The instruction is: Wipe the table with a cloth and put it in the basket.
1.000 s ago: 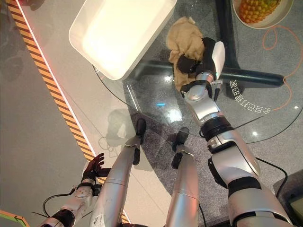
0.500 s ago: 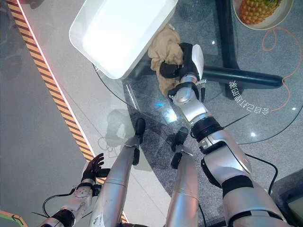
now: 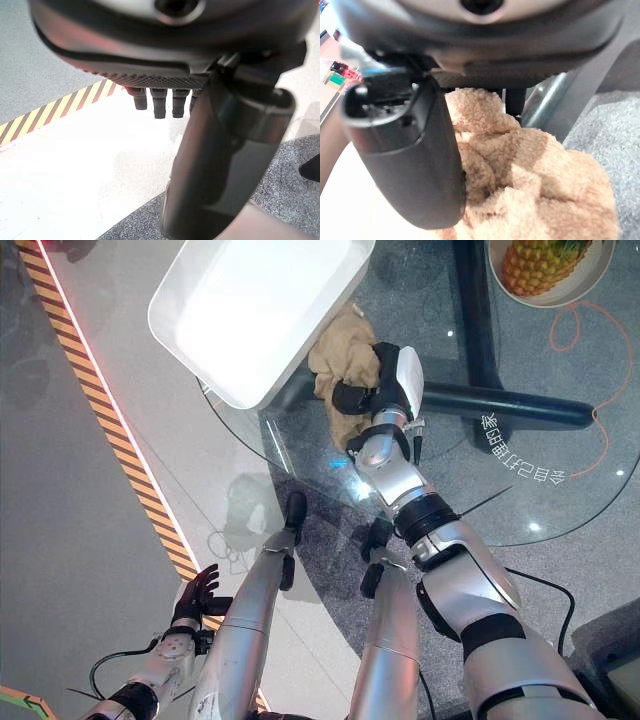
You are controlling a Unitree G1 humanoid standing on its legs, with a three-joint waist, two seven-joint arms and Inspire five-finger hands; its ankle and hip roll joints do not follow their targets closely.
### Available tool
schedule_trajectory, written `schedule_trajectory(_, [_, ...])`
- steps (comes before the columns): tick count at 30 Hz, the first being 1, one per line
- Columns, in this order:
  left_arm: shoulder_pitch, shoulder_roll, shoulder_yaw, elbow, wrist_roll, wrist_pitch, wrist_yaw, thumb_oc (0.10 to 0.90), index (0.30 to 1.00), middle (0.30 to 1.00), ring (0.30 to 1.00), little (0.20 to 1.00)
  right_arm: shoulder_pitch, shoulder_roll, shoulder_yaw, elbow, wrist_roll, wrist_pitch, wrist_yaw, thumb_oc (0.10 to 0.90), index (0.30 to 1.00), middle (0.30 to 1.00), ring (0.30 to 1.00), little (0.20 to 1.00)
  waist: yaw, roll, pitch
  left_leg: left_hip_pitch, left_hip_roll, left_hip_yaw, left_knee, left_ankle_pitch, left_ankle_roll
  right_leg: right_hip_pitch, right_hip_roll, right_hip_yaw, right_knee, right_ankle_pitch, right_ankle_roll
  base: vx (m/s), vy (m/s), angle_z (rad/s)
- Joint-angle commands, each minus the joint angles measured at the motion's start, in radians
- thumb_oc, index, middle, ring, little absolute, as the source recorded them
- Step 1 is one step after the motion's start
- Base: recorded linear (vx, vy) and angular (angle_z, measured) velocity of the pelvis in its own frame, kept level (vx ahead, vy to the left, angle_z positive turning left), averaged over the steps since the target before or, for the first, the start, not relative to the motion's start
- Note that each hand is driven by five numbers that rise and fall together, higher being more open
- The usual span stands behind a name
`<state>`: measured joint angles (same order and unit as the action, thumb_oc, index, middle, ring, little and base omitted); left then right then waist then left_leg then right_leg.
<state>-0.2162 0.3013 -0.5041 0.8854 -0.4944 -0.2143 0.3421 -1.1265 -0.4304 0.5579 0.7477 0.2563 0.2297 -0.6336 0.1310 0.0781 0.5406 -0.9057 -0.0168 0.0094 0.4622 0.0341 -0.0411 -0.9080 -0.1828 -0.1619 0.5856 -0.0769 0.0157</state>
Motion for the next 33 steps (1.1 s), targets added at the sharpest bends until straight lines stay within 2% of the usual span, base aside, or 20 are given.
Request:
schedule_trajectory(1, [0.093,-0.044,-0.059,-0.011,0.007,-0.010,0.025,0.800,0.900,0.900,0.900,0.900,-0.093,-0.190,0.000,0.032,-0.041,-0.026,-0.132,0.100,0.300,0.300,0.300,0.200,-0.004,0.056,-0.021,0.065,-0.041,0.078,0.007,-0.106,0.070,0.018,0.078,-0.015,-0.049,0.030,0.015,0.00,-0.050,-0.01])
schedule_trajectory(10, [0.111,0.017,-0.050,-0.039,-0.018,-0.001,0.009,0.800,0.900,0.900,0.900,0.900,-0.150,-0.385,0.030,0.095,-0.068,-0.018,-0.134,0.100,0.300,0.300,0.300,0.200,-0.022,0.048,-0.021,0.056,-0.034,0.075,0.018,-0.114,0.072,0.007,0.088,-0.005,-0.048,0.034,0.016,0.00,-0.044,-0.03])
schedule_trajectory(20, [0.130,0.048,-0.054,-0.055,-0.023,-0.009,-0.007,0.800,0.900,0.900,0.900,0.900,-0.156,-0.504,0.021,0.178,-0.064,-0.019,-0.136,0.100,0.300,0.300,0.300,0.200,-0.039,0.056,-0.021,0.058,-0.031,0.078,0.023,-0.120,0.069,0.003,0.089,0.003,-0.051,0.025,0.009,0.01,-0.043,-0.06])
schedule_trajectory(28, [0.154,0.062,-0.041,-0.068,-0.022,-0.019,-0.016,0.800,0.900,0.900,0.900,0.900,-0.108,-0.594,-0.037,0.184,-0.028,-0.020,-0.167,0.100,0.300,0.300,0.300,0.200,-0.063,0.058,-0.021,0.065,-0.029,0.089,0.021,-0.126,0.064,0.004,0.093,0.012,-0.065,0.024,0.004,0.00,-0.015,-0.06])
schedule_trajectory(33, [0.151,0.065,-0.045,-0.079,-0.026,-0.011,-0.015,0.800,0.900,0.900,0.900,0.900,-0.090,-0.620,-0.066,0.216,-0.020,-0.036,-0.167,0.100,0.300,0.300,0.300,0.200,-0.070,0.060,-0.021,0.072,-0.028,0.093,0.019,-0.128,0.060,0.009,0.093,0.014,-0.071,0.022,0.003,0.00,-0.002,-0.05])
